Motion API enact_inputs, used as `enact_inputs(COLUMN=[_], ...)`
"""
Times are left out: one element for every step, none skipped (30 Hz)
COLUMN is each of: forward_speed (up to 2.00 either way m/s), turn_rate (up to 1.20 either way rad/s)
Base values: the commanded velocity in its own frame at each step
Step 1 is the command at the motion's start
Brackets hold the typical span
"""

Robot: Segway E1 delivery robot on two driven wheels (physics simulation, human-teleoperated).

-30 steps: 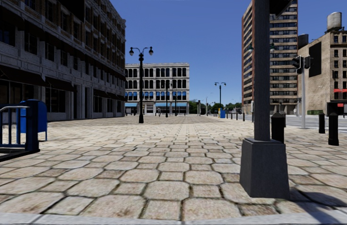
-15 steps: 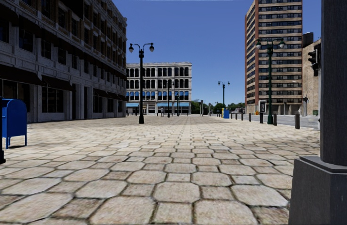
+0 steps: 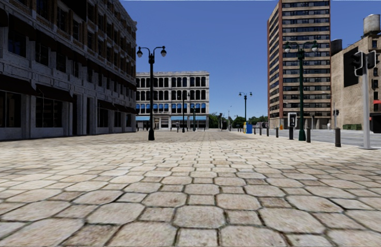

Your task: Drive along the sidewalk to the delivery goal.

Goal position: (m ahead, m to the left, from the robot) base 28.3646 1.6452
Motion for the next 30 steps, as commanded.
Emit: enact_inputs(forward_speed=[2.0, 2.0, 2.0, 2.0, 2.0, 2.0, 2.0, 2.0, 2.0, 2.0, 2.0, 2.0, 2.0, 2.0, 2.0, 2.0, 2.0, 2.0, 2.0, 2.0, 2.0, 2.0, 2.0, 2.0, 2.0, 2.0, 2.0, 2.0, 2.0, 2.0], turn_rate=[0.0, 0.0, 0.0, 0.0, 0.0, 0.0, 0.0, 0.0, 0.0, 0.0, 0.0, 0.0, 0.0, 0.0, 0.0, 0.0, 0.0, 0.0, 0.0, 0.0, 0.0, 0.0, 0.0, 0.0, 0.0, 0.0, 0.0, 0.0, 0.0, 0.0])
